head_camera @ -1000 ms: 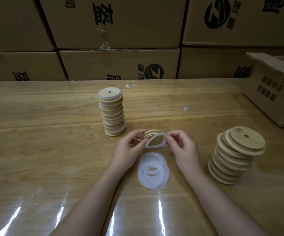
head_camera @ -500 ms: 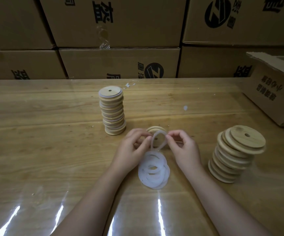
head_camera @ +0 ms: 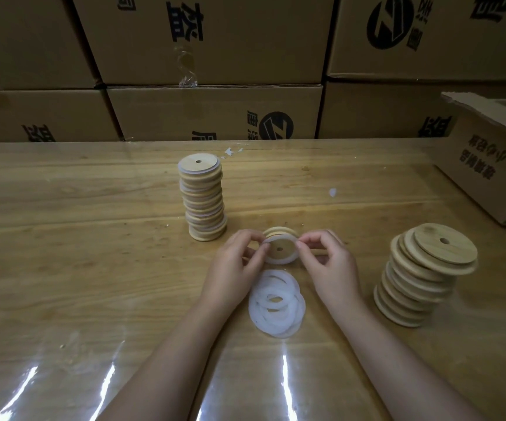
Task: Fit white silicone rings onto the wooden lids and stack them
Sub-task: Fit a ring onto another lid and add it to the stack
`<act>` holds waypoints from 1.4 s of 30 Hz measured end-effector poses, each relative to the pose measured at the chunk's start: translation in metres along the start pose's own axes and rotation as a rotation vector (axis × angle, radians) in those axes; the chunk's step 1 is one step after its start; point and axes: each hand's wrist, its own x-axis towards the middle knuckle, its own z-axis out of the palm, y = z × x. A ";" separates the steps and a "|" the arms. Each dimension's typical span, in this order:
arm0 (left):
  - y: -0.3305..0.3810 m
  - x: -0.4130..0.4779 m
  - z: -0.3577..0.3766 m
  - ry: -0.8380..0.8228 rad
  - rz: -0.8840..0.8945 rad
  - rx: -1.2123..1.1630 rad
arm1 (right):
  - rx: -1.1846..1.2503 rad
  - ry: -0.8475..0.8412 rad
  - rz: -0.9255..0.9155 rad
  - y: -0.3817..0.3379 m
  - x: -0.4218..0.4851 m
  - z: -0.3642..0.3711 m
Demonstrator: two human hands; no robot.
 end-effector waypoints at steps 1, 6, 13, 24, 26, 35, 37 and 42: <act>0.000 0.000 0.000 0.004 -0.015 0.000 | -0.007 0.000 -0.005 0.000 0.000 0.000; 0.002 0.000 -0.002 0.013 -0.040 -0.021 | -0.017 0.010 0.006 0.001 0.000 0.000; -0.001 0.000 -0.001 0.012 -0.088 -0.073 | -0.013 0.006 0.019 0.001 0.000 0.000; -0.001 -0.001 -0.002 0.015 -0.105 -0.101 | -0.019 0.019 -0.010 0.002 -0.001 0.000; -0.001 0.000 -0.002 0.015 -0.122 -0.109 | -0.012 0.016 0.000 0.002 -0.001 0.001; 0.001 0.002 -0.002 0.019 -0.144 -0.099 | -0.004 0.000 0.024 0.000 -0.001 0.001; 0.001 0.002 -0.002 0.018 -0.145 -0.097 | -0.005 -0.006 0.039 0.001 -0.001 0.001; 0.003 0.002 -0.002 0.024 -0.137 -0.050 | -0.010 -0.014 0.066 0.001 0.000 0.001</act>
